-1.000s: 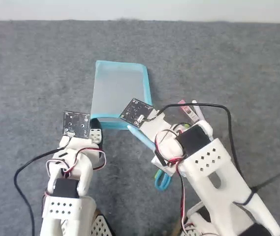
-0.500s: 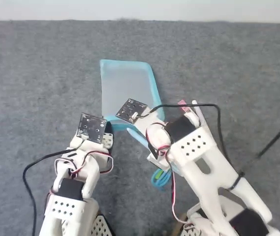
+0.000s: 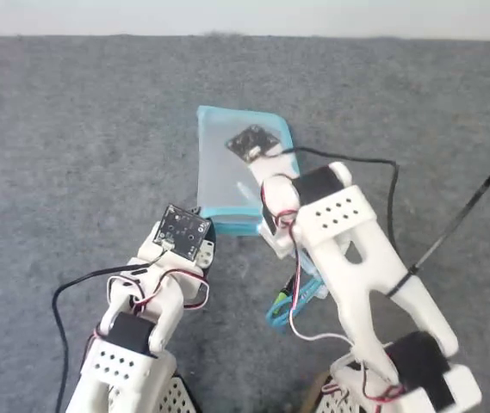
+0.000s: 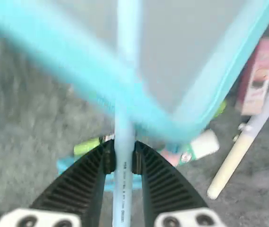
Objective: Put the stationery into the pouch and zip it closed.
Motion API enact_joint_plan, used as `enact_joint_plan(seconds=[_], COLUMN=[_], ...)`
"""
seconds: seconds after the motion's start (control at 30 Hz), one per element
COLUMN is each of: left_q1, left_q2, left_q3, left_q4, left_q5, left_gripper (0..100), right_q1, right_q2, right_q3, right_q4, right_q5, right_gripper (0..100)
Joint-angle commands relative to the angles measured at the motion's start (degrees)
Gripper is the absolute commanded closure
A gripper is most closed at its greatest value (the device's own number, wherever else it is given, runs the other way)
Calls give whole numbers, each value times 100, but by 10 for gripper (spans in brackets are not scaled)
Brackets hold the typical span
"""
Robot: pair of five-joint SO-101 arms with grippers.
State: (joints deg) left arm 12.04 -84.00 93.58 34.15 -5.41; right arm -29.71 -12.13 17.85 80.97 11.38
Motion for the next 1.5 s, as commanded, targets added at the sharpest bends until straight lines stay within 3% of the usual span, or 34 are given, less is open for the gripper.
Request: enact_joint_plan(seconds=[0.0, 0.13, 0.37, 0.73, 0.83, 1.07, 1.27, 1.47], left_q1=[123, 123, 123, 79, 70, -466, -1758, -1108], left_q2=[-26, -26, -26, -26, -26, -26, -26, -26], left_q3=[-75, -66, -66, -66, -66, -127, -426, -347], left_q4=[35, 35, 35, 35, 35, 9, 26, 53], left_q5=[-79, -79, -79, -79, -79, -44, 668, 229], left_gripper=[988, 988, 988, 988, 988, 988, 988, 988], right_q1=[-66, -444, -629, -593, -593, -532, 549, 954], right_q2=[163, 664, 1033, -84, -769, -2519, -3020, -3011], right_q3=[-967, -1758, -2048, -2092, -1960, -440, 1618, 2752], right_q4=[-277, -251, -769, -136, 215, 259, -857, -1648], right_q5=[-281, -281, -290, -237, 97, 607, 589, 35], right_gripper=[991, 977, 769, 764, 764, 764, 764, 764])
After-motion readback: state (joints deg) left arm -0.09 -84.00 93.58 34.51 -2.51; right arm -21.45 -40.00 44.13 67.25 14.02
